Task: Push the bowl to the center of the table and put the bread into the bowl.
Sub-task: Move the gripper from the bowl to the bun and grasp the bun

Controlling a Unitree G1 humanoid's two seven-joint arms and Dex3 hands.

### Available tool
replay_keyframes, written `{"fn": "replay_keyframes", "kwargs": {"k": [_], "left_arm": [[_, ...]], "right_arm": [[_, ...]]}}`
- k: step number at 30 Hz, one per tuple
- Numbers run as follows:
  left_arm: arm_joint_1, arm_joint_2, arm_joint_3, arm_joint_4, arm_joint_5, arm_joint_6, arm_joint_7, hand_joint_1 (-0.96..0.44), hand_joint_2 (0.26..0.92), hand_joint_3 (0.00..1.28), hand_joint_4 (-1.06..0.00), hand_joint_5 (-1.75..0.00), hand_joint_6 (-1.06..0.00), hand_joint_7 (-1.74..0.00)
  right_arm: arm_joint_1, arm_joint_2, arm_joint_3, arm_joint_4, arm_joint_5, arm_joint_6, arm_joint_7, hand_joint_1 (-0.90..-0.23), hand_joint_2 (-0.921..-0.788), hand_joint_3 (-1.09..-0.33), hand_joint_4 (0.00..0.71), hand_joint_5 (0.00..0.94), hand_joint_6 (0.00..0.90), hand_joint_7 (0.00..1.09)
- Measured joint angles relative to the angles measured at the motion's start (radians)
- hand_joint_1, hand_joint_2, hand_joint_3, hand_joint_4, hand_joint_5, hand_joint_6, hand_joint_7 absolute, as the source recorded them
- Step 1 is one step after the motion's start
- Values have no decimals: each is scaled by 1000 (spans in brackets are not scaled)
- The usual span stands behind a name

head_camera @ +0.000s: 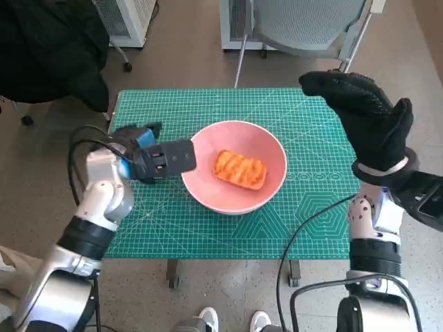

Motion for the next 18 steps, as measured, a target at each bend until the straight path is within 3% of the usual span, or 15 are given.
{"fn": "replay_keyframes", "kwargs": {"k": [4, 10, 11, 12, 13, 14, 15, 16, 18], "left_arm": [[-12, -19, -14, 58, -7, -12, 17, -272, 679, 17, 1, 1, -82, -10], [-14, -35, -25, 93, -28, -30, 38, -133, 713, 29, -20, -8, -168, -40], [-16, -39, -27, 102, -32, -34, 41, -103, 726, 35, -39, -14, -188, -44], [-17, -42, -28, 111, -35, -37, 44, -76, 742, 42, -147, -70, -207, -50], [-18, -46, -30, 123, -38, -40, 46, -37, 765, 52, -307, -151, -238, -50], [-19, -50, -31, 136, -41, -43, 47, 109, 803, 109, -421, -568, -289, -51], [-21, -54, -33, 148, -43, -44, 49, 161, 817, 130, -461, -718, -308, -50], [-23, -57, -34, 161, -44, -45, 53, 236, 829, 184, -507, -948, -392, -57], [-33, -62, -37, 190, -44, -45, 61, 300, 839, 232, -547, -1148, -466, -63]], "right_arm": [[0, 0, 1, -4, 0, 1, 0, -681, -921, -1015, 446, 3, 403, 193], [0, -1, 1, -10, -1, 5, -1, -685, -921, -1012, 448, 3, 400, 195], [0, -1, 1, -11, -1, 5, -1, -686, -921, -1011, 448, 3, 400, 196], [0, 0, 1, -11, -1, 6, -1, -687, -921, -1011, 448, 3, 400, 196], [0, 0, 1, -11, -1, 7, -1, -688, -921, -1010, 449, 3, 399, 197], [0, 0, 1, -11, -1, 7, -1, -689, -921, -1010, 449, 3, 399, 197], [0, 0, 1, -11, -1, 8, -1, -689, -921, -1010, 449, 3, 399, 197], [0, 0, 2, -11, -1, 8, -1, -690, -921, -1009, 449, 3, 399, 198], [1, -1, 2, -11, -1, 9, -1, -690, -921, -1009, 449, 3, 398, 198]]}}
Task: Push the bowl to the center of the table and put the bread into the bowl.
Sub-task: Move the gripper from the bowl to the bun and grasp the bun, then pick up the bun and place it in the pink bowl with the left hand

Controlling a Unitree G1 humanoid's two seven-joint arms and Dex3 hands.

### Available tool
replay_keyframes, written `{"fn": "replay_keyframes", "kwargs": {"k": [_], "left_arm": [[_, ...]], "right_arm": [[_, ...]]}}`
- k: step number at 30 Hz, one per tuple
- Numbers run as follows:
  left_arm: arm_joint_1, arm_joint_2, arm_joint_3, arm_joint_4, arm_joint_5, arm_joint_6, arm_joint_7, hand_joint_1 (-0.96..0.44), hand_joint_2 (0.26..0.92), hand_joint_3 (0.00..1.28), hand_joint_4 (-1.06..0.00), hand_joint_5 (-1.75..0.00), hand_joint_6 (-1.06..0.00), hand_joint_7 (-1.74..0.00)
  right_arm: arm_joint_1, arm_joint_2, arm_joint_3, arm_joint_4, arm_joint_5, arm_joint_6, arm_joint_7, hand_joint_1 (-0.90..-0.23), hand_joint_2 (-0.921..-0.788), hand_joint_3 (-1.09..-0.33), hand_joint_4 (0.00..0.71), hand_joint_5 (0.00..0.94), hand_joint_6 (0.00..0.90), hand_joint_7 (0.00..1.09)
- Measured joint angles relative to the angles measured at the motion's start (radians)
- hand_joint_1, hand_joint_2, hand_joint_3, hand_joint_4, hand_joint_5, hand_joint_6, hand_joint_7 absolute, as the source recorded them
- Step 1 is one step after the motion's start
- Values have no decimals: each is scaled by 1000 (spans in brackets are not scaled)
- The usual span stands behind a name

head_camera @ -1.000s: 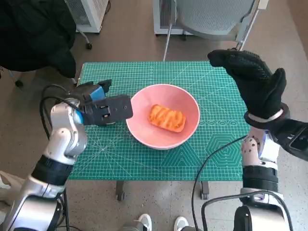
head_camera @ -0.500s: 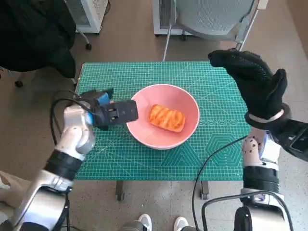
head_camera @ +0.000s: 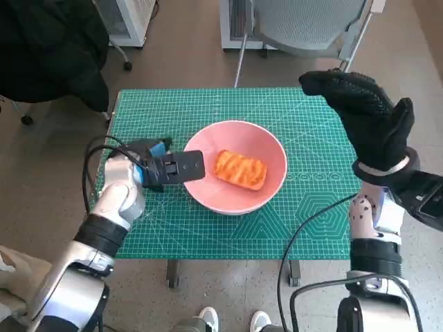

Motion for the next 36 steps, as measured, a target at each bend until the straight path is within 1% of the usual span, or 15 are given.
{"fn": "replay_keyframes", "kwargs": {"k": [1, 2, 3, 4, 5, 8, 11, 17, 21, 24, 27, 33, 36], "left_arm": [[-5, -1, -1, 12, 0, 0, 4, 313, 852, 225, -553, -1190, -531, -105], [-11, -2, -3, 22, 0, 0, 8, 201, 877, 180, -530, -1298, -623, -377], [-18, -3, -5, 36, 0, -1, 13, 130, 893, 155, -511, -1372, -675, -558], [-25, -5, -7, 49, 0, -2, 18, 105, 897, 146, -518, -1324, -685, -697], [-29, -5, -8, 56, 0, -2, 22, 68, 902, 134, -529, -1255, -697, -898], [-35, -4, -13, 60, 0, -4, 21, 25, 913, 119, -546, -1158, -695, -1164], [-34, 0, -16, 49, 0, -2, 12, 10, 918, 116, -539, -1143, -695, -1244], [-25, 28, -9, -55, -2, 39, -50, 3, 917, 127, -537, -1138, -677, -1292], [-17, 66, 12, -182, -2, 85, -98, 2, 920, 101, -618, -1075, -639, -1315], [-12, 99, 37, -285, -2, 115, -125, 2, 920, 76, -689, -1029, -617, -1310], [0, 132, 67, -389, -3, 135, -142, 2, 920, 65, -723, -1009, -607, -1302], [36, 181, 120, -550, -11, 152, -152, 2, 919, 60, -722, -1008, -624, -1289], [64, 199, 142, -624, -15, 157, -152, 2, 914, 62, -715, -1052, -640, -1238]], "right_arm": [[0, 0, 0, 0, 0, 0, 0, -690, -921, -1009, 449, 3, 398, 199], [0, 0, 0, 0, 0, 0, 0, -691, -921, -1009, 449, 3, 398, 199], [0, 0, 0, 0, 0, 1, 0, -691, -921, -1008, 449, 3, 398, 200], [0, 0, 0, -1, 0, 1, 0, -691, -921, -1008, 449, 3, 397, 200], [0, 0, 1, -2, 0, 2, 0, -691, -921, -1008, 449, 3, 397, 201], [1, 0, 1, -6, 0, 6, 0, -693, -921, -1008, 449, 2, 397, 202], [1, 0, 1, -11, 0, 10, 0, -695, -921, -1006, 451, 3, 396, 203], [3, -1, 0, -12, 1, 14, 0, -700, -921, -1002, 453, 4, 394, 206], [4, -1, 0, -12, 1, 18, 0, -700, -921, -1001, 454, 4, 393, 208], [4, -2, 0, -12, 1, 19, 0, -700, -921, -1001, 455, 4, 392, 209], [4, -2, 0, -12, 1, 20, 0, -698, -921, -1001, 455, 4, 391, 211], [4, -1, 0, -12, 2, 21, 0, -697, -921, -1001, 458, 5, 390, 214], [4, -1, 0, -12, 2, 21, 0, -696, -921, -1000, 462, 6, 389, 215]]}}
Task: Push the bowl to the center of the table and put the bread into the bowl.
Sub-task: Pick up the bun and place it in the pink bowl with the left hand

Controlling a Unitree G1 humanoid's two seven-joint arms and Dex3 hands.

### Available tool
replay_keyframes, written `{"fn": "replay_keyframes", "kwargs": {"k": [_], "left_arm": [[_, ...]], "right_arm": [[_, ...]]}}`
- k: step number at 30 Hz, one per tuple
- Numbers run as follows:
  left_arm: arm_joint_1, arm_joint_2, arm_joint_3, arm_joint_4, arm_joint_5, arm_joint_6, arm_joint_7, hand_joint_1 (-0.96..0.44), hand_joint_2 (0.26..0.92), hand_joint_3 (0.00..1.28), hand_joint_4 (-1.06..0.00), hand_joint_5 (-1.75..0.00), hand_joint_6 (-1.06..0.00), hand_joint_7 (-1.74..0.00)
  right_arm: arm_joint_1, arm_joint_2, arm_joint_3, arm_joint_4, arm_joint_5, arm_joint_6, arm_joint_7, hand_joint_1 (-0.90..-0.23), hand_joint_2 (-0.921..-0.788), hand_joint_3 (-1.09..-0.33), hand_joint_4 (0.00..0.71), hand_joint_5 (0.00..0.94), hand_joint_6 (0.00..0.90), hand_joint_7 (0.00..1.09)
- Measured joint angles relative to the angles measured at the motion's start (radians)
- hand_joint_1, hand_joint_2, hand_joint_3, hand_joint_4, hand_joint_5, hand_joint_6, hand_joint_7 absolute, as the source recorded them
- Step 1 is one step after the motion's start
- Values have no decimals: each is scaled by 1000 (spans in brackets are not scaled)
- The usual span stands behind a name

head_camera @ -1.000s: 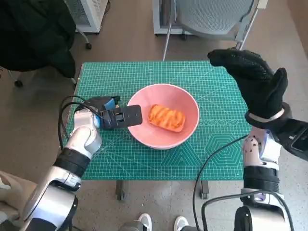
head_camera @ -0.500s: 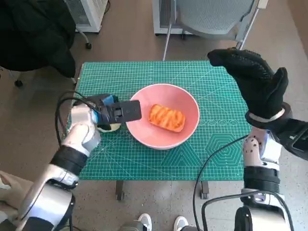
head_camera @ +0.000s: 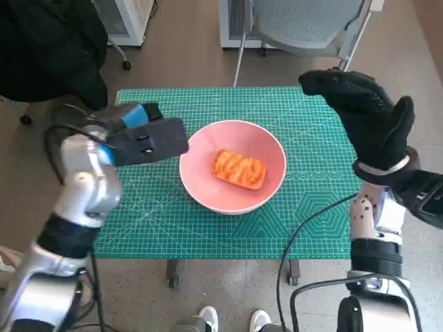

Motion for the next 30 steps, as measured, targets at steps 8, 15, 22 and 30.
{"fn": "replay_keyframes", "kwargs": {"k": [8, 15, 22, 30], "left_arm": [[62, 22, 50, -162, -6, -8, 1, 2, 909, 62, -707, -1215, -676, -1049], [90, 35, 73, -253, -7, -23, -1, 2, 908, 56, -708, -1248, -700, -990], [92, 35, 80, -353, -6, -1, -56, 2, 910, 58, -679, -1320, -734, -907], [17, -36, 30, -386, -2, -3, -80, 3, 919, 57, -684, -1252, -672, -1037]], "right_arm": [[0, 1, 0, 5, 4, -1, 1, -695, -921, -997, 466, 7, 388, 219], [-1, 2, 0, 16, 11, -3, 3, -694, -921, -997, 468, 7, 389, 222], [-5, 2, -1, 28, 16, -5, 9, -695, -921, -995, 469, 6, 389, 223], [-12, 3, 1, 37, 15, -14, 10, -698, -921, -995, 472, 6, 391, 223]]}}
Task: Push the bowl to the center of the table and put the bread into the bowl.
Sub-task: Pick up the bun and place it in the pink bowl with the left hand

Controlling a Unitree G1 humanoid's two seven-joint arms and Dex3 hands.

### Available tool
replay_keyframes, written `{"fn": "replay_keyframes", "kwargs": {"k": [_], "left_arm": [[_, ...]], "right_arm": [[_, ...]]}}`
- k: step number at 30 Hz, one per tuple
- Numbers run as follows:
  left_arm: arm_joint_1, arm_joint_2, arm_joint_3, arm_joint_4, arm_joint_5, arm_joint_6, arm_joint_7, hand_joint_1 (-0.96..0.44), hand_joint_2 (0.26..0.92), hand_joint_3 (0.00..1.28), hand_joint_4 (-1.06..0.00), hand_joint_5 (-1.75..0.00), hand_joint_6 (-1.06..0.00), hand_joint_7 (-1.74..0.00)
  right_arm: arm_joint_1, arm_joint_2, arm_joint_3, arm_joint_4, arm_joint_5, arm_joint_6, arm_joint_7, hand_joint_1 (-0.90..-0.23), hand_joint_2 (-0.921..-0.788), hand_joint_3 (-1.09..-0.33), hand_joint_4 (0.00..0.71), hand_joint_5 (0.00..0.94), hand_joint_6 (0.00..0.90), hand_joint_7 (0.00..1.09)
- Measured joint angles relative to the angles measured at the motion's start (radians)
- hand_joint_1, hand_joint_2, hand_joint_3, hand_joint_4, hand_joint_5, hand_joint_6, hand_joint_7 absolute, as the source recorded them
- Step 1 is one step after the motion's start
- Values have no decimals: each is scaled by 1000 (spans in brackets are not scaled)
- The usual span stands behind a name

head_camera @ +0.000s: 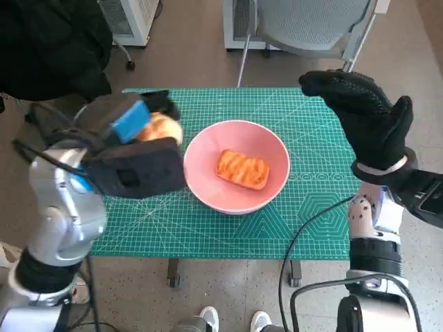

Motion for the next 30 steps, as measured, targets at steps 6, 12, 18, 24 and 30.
{"fn": "replay_keyframes", "kwargs": {"k": [6, 12, 18, 24, 30], "left_arm": [[-77, -91, -64, 107, -4, -100, 64, 5, 910, 77, -639, -1382, -739, -882], [-146, -170, -112, 264, -4, -145, 105, 4, 648, 643, -548, -1460, -589, -1288], [-191, -227, -151, 371, -1, -163, 121, 2, 626, 755, -475, -1515, -486, -1466], [-200, -253, -170, 435, -1, -193, 145, 4, 578, 812, -491, -1606, -561, -1323], [-200, -264, -159, 501, -59, -240, 144, 77, 800, 287, -292, -901, -221, -792]], "right_arm": [[-3, 2, 2, 0, 0, -4, 0, -700, -921, -996, 474, 6, 393, 222], [-3, -1, 2, -1, 1, -7, 1, -701, -921, -1001, 477, 6, 396, 221], [-2, -4, 1, -7, 1, -7, 2, -697, -921, -1010, 478, 6, 397, 219], [1, -5, 1, -26, 0, -7, 1, -696, -921, -1016, 477, 4, 397, 218], [14, -8, 1, -46, -2, -6, -5, -705, -921, -1020, 476, 3, 397, 220]]}}
